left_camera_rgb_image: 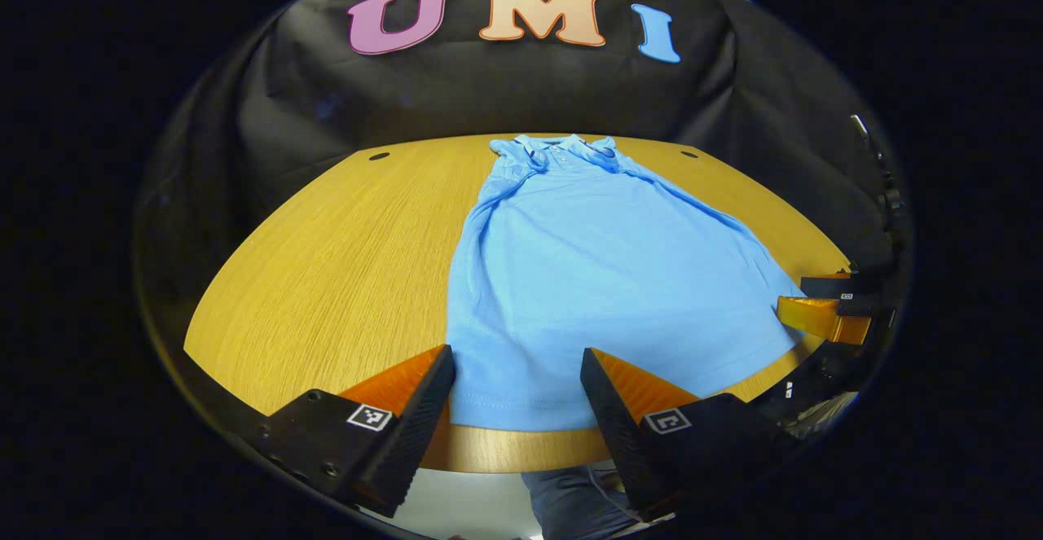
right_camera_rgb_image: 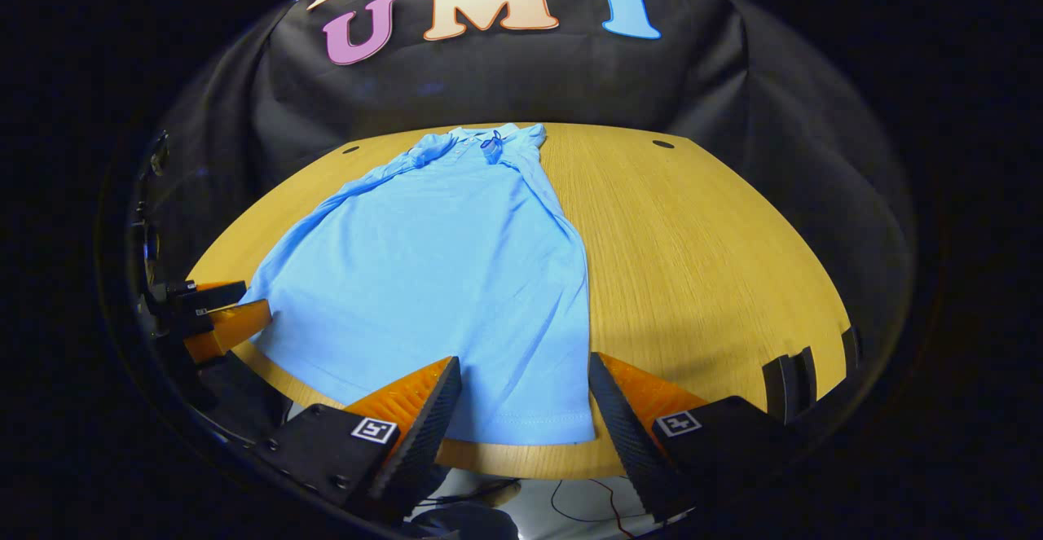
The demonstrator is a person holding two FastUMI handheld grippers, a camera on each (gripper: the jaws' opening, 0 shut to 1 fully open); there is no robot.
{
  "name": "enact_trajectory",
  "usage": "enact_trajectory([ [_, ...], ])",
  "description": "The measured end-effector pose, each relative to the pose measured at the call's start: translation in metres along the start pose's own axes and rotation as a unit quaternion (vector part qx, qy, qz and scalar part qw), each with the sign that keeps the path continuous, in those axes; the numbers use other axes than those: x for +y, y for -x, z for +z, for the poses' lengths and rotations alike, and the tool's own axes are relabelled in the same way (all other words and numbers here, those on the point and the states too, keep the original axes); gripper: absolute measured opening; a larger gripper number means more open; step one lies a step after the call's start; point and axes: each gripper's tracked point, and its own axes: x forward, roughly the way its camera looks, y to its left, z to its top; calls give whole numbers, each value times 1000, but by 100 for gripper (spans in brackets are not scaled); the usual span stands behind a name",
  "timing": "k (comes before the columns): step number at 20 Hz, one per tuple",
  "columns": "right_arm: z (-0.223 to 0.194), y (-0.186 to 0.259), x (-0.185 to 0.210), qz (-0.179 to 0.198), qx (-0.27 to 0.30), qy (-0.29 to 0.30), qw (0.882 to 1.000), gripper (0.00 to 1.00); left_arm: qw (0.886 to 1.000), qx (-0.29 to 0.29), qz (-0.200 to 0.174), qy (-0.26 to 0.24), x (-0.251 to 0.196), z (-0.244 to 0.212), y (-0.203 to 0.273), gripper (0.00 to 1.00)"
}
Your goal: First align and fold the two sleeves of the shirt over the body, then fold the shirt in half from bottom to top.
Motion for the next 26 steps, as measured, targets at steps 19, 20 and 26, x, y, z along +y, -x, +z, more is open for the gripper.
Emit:
enact_trajectory([
  [19, 93, 3, 28, 79, -31, -97, 992, 2, 996, 29, -57, 68, -24, 69, -8, 0],
  [20, 105, 1, 28, 80, -37, -102, 991, 3, 995, 24, -58, 71, -22, 80, -10, 0],
  [26, 179, -19, 30, 87, -77, -124, 985, 2, 994, -3, -60, 96, -1, 148, -35, 0],
])
